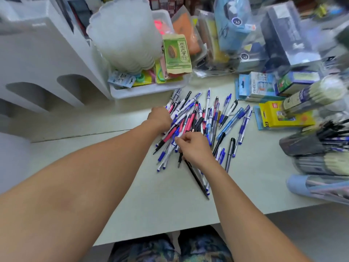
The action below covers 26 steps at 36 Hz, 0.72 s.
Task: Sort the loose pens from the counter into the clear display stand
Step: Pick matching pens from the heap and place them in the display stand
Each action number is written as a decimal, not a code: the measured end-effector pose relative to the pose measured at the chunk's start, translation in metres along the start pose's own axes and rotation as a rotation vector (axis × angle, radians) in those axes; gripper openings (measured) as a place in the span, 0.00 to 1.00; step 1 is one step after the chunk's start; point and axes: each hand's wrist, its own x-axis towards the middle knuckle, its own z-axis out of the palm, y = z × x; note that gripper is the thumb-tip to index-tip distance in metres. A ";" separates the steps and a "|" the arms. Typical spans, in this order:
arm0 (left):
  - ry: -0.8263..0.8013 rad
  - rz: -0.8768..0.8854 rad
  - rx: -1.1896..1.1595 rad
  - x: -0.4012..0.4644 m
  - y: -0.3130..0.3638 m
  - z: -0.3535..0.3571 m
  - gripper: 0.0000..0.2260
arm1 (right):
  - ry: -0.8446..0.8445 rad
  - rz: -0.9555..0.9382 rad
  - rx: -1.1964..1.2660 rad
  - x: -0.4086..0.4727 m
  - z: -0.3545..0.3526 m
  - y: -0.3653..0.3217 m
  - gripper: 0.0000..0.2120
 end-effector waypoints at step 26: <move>-0.337 -0.276 -1.362 -0.165 -0.063 0.020 0.09 | -0.277 0.124 0.425 -0.035 -0.002 -0.020 0.18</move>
